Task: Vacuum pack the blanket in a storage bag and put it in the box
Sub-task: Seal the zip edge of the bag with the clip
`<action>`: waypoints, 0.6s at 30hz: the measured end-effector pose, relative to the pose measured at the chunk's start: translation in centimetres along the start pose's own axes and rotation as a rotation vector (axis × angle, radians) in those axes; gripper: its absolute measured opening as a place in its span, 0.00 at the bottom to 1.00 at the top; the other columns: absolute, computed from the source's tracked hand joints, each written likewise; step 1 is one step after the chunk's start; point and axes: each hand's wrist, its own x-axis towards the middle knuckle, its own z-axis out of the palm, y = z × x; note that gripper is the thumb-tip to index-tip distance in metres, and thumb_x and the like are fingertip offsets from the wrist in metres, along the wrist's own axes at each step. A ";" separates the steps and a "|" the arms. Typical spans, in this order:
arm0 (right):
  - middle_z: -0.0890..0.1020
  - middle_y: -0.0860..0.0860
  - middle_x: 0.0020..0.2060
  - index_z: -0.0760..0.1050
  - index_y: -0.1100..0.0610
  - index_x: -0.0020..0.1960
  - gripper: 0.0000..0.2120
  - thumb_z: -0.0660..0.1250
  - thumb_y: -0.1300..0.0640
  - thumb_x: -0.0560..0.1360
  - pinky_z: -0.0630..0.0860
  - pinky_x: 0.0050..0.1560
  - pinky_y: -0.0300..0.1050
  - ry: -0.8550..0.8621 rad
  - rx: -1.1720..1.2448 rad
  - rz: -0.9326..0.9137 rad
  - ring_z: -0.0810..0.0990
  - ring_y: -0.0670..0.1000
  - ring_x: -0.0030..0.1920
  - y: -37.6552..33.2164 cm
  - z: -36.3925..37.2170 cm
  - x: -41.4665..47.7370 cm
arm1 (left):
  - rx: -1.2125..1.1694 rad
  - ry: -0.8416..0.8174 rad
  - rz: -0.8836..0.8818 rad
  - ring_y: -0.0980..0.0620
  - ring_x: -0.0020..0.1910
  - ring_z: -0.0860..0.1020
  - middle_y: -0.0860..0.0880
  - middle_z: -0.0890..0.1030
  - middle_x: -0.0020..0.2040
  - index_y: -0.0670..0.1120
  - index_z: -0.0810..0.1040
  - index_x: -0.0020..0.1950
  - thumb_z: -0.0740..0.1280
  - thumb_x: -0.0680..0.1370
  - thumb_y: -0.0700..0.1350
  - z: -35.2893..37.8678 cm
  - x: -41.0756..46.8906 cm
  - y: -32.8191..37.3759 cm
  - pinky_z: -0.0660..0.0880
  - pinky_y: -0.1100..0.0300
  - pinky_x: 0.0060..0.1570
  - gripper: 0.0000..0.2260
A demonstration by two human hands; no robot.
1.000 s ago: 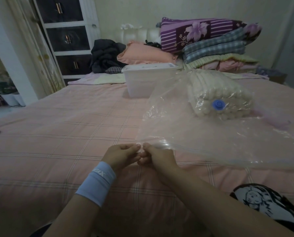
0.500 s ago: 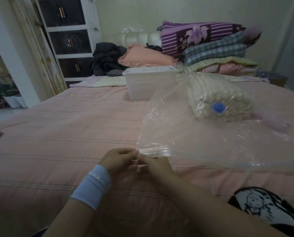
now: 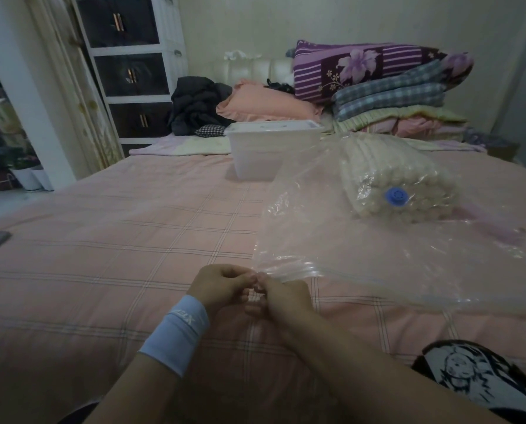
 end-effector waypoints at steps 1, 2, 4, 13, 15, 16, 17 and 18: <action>0.84 0.63 0.45 0.80 0.70 0.50 0.09 0.70 0.62 0.78 0.80 0.29 0.45 0.020 -0.008 -0.004 0.85 0.60 0.34 -0.1 0.0 0.2 | 0.014 0.010 0.007 0.56 0.24 0.78 0.45 0.82 0.30 0.33 0.81 0.46 0.69 0.75 0.32 0.2 0.0 -0.1 0.77 0.64 0.28 0.03; 0.84 0.63 0.45 0.80 0.70 0.51 0.08 0.70 0.64 0.78 0.79 0.28 0.44 0.038 -0.009 -0.006 0.85 0.61 0.34 -0.2 0.0 0.3 | 0.031 0.019 0.012 0.57 0.24 0.78 0.46 0.81 0.29 0.33 0.81 0.45 0.69 0.75 0.32 0.4 0.0 -0.2 0.76 0.65 0.27 0.02; 0.82 0.60 0.41 0.79 0.71 0.50 0.07 0.69 0.66 0.78 0.78 0.25 0.43 0.060 -0.007 -0.015 0.84 0.61 0.33 -0.7 0.0 0.4 | 0.045 0.035 0.008 0.58 0.22 0.74 0.48 0.80 0.27 0.35 0.81 0.42 0.69 0.76 0.32 0.7 0.1 -0.2 0.73 0.66 0.25 0.03; 0.75 0.59 0.39 0.76 0.68 0.53 0.08 0.69 0.62 0.79 0.80 0.28 0.45 0.028 0.032 0.001 0.78 0.49 0.23 -1.7 -1.8 1.2 | -0.068 0.022 -0.029 0.51 0.29 0.77 0.42 0.80 0.37 0.37 0.80 0.46 0.69 0.76 0.35 0.2 0.2 -0.3 0.79 0.61 0.30 0.02; 0.76 0.59 0.39 0.77 0.68 0.51 0.08 0.69 0.61 0.79 0.82 0.31 0.48 -0.020 0.033 0.005 0.74 0.45 0.19 -1.2 -1.7 0.9 | -0.124 -0.003 -0.033 0.49 0.31 0.81 0.41 0.81 0.38 0.36 0.79 0.48 0.68 0.77 0.35 0.1 0.1 -0.3 0.80 0.60 0.32 0.02; 0.79 0.59 0.39 0.77 0.68 0.49 0.08 0.70 0.61 0.79 0.82 0.32 0.49 -0.039 0.032 0.009 0.75 0.45 0.20 -1.0 -1.6 0.6 | -0.127 -0.012 -0.031 0.50 0.31 0.81 0.41 0.81 0.37 0.36 0.79 0.48 0.68 0.77 0.35 0.0 0.1 -0.2 0.80 0.60 0.31 0.03; 0.82 0.59 0.40 0.78 0.67 0.48 0.08 0.70 0.61 0.79 0.82 0.33 0.48 -0.053 0.035 0.011 0.78 0.47 0.22 -0.7 -1.3 0.3 | -0.112 -0.019 -0.024 0.51 0.30 0.81 0.42 0.82 0.36 0.35 0.80 0.47 0.67 0.77 0.34 0.0 0.1 -0.2 0.80 0.61 0.31 0.03; 0.84 0.59 0.40 0.79 0.67 0.48 0.07 0.71 0.61 0.78 0.82 0.32 0.47 -0.055 0.037 0.013 0.81 0.49 0.25 -0.4 -1.0 0.1 | -0.084 -0.021 -0.014 0.51 0.29 0.81 0.42 0.82 0.35 0.35 0.80 0.46 0.68 0.77 0.34 0.0 0.0 -0.2 0.80 0.62 0.31 0.03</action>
